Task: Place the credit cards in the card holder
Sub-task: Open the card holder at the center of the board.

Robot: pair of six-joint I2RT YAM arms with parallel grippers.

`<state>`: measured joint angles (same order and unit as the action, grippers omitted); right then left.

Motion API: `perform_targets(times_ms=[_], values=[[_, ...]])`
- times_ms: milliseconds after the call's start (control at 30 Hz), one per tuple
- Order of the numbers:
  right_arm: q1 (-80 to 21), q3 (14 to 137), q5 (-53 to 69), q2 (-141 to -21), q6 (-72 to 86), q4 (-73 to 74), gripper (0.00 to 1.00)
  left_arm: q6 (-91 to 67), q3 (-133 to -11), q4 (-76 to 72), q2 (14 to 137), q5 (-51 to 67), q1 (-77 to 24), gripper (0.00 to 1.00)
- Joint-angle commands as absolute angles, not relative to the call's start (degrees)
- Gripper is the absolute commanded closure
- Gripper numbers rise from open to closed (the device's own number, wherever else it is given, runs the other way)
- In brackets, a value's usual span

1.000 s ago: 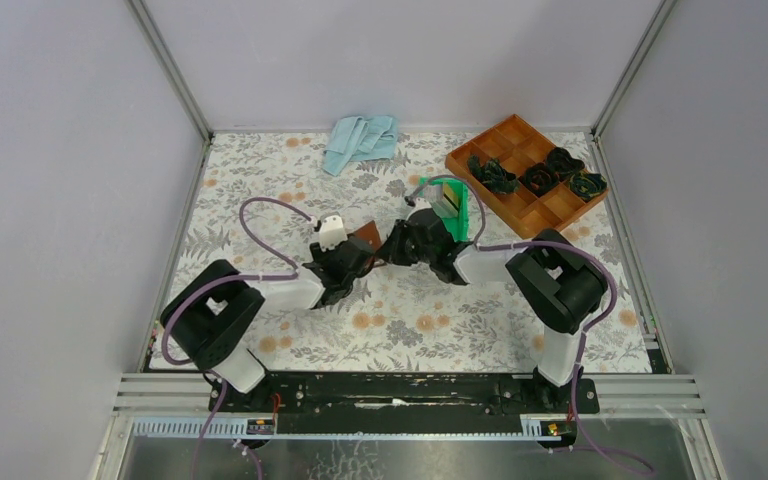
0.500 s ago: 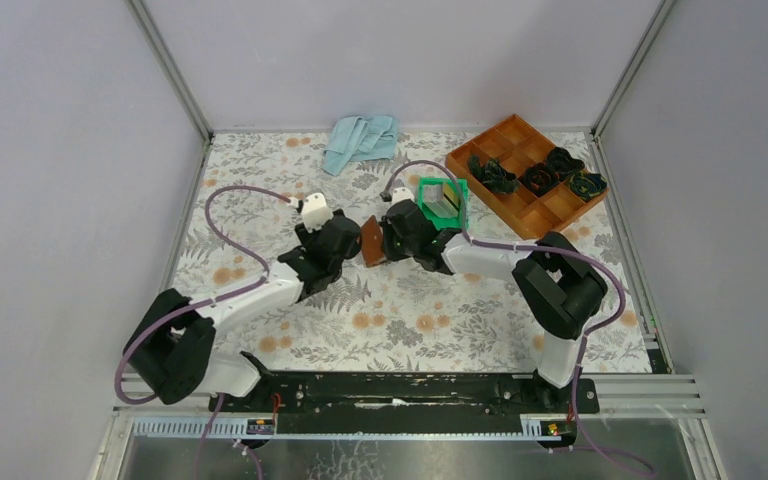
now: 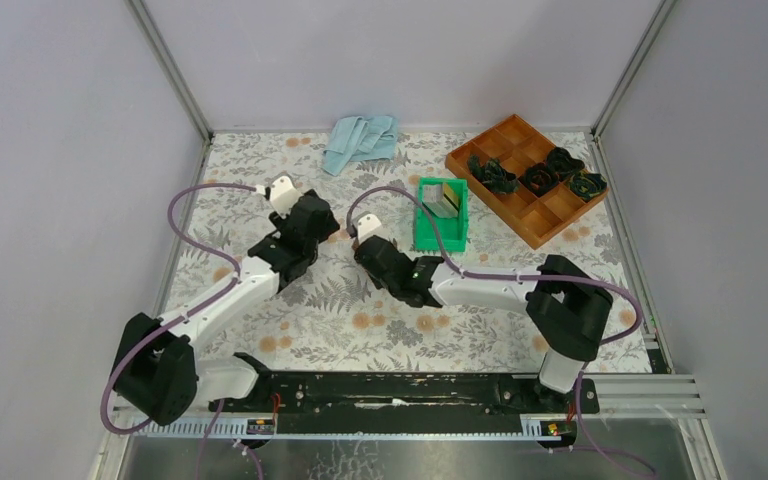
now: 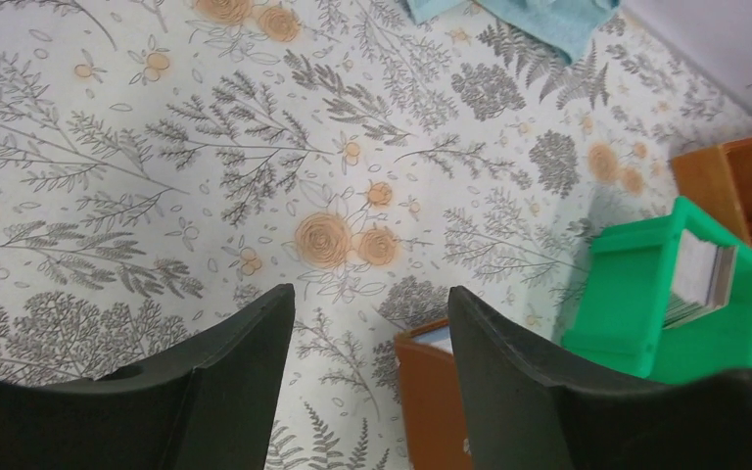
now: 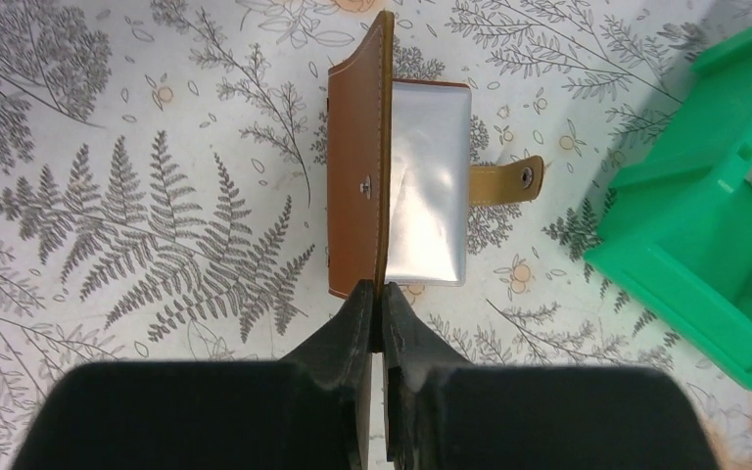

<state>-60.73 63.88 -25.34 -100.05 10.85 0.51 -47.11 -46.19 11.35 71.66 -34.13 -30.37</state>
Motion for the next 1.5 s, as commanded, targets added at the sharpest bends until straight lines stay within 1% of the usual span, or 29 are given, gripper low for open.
perform_targets(times_ms=[0, 167, 400, 600, 700, 800, 1067, 1267, 1467], values=[[-64.3, 63.4, -35.8, -97.8, 6.8, 1.3, 0.95, -47.4, -48.6, 12.3, 71.4, -25.3, -26.7, 0.34], [-69.2, 63.5, -42.9, -100.8, 4.3, 1.4, 0.95, -46.9, -46.7, 9.8, 73.0, -14.6, -23.1, 0.35], [-74.1, 64.4, -49.3, -107.0, 1.0, 0.0, 0.96, -46.8, -43.8, 5.5, 73.3, -3.6, -18.7, 0.39], [-76.8, 64.7, -51.7, -110.5, 0.0, -1.1, 0.97, -45.7, -44.7, 5.3, 75.8, 5.0, -17.4, 0.50], [-78.1, 65.1, -52.6, -112.1, -1.3, -1.5, 0.97, -45.3, -43.9, 5.2, 76.2, 9.0, -17.2, 0.60], [-78.9, 65.6, -52.5, -113.3, -1.9, -2.1, 0.97, -44.2, -43.9, 6.3, 77.1, 12.1, -17.2, 0.66], [-79.4, 66.0, -52.3, -113.8, -2.9, -2.8, 0.97, -43.3, -45.2, 6.0, 79.3, 20.6, -17.1, 0.68], [-79.4, 65.2, -51.5, -112.8, -2.9, -4.4, 0.96, -43.8, -43.2, 4.7, 80.8, 23.7, -17.1, 0.69], [-79.3, 64.5, -50.7, -111.4, -3.8, -6.0, 0.96, -43.6, -42.4, 5.2, 79.6, 23.5, -17.2, 0.69]])
